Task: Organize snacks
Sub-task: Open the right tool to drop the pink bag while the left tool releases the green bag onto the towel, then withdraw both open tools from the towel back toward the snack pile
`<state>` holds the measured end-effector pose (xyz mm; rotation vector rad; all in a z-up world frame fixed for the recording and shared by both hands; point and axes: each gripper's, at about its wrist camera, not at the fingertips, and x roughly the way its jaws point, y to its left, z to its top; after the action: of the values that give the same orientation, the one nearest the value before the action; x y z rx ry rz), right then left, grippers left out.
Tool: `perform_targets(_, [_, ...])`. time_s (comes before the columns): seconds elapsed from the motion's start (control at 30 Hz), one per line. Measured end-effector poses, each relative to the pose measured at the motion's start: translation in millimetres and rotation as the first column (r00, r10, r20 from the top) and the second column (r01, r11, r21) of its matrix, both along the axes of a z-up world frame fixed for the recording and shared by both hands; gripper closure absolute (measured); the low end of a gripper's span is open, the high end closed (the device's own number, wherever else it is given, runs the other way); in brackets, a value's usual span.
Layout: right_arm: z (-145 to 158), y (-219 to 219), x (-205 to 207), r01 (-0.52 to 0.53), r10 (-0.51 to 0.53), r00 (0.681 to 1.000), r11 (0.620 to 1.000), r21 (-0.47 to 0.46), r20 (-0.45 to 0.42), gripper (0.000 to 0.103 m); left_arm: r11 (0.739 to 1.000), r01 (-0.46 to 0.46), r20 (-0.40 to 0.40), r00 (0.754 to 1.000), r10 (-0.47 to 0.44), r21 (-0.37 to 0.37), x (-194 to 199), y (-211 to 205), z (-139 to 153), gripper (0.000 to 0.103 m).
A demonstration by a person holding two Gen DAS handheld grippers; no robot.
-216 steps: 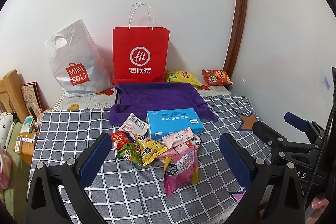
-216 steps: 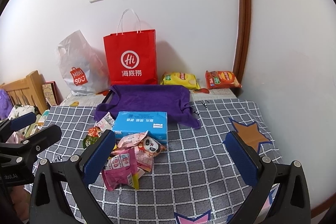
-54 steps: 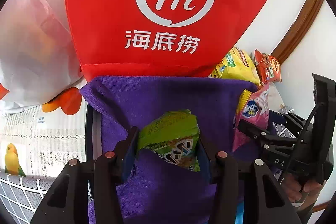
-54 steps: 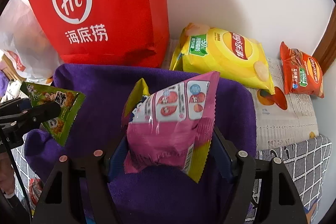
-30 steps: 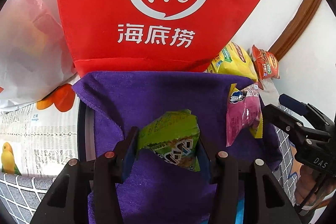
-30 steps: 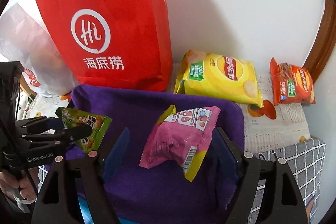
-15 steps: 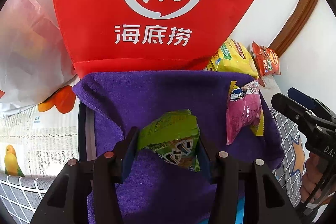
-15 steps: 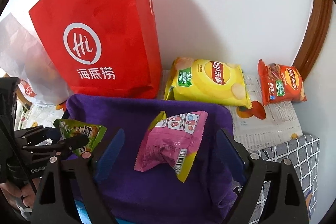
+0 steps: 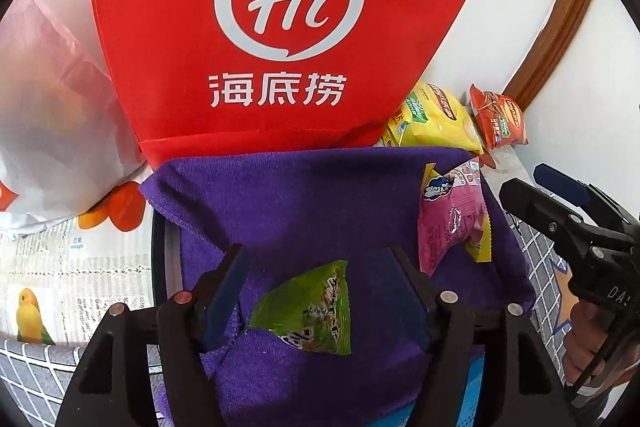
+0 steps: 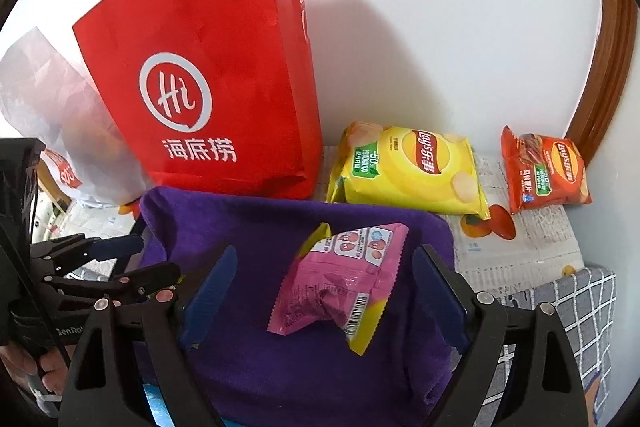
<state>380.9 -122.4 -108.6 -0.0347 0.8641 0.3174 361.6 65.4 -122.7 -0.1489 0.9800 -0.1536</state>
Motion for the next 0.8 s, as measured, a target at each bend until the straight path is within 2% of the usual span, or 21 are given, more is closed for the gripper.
perform_targets(0.17, [2,-5,2,-0.016,0.018,0.999,0.997,0.081,-0.028,0.014,0.999,-0.017,-0.004,1.000,0.017,0.030,-2,-1,4,0.035])
perform_targets(0.4, [8,-5,-4,-0.023,0.023,1.000,0.997,0.072,-0.005,0.014,0.989,-0.077,0.012,0.997,0.076,0.129,-6,0,14,0.035])
perform_targets(0.8, [14,0,-31,-0.007,0.007,1.000,1.000,0.020,-0.003,0.014,0.996,-0.046,0.039,0.998,0.043,0.083,-17,-4,31,0.035])
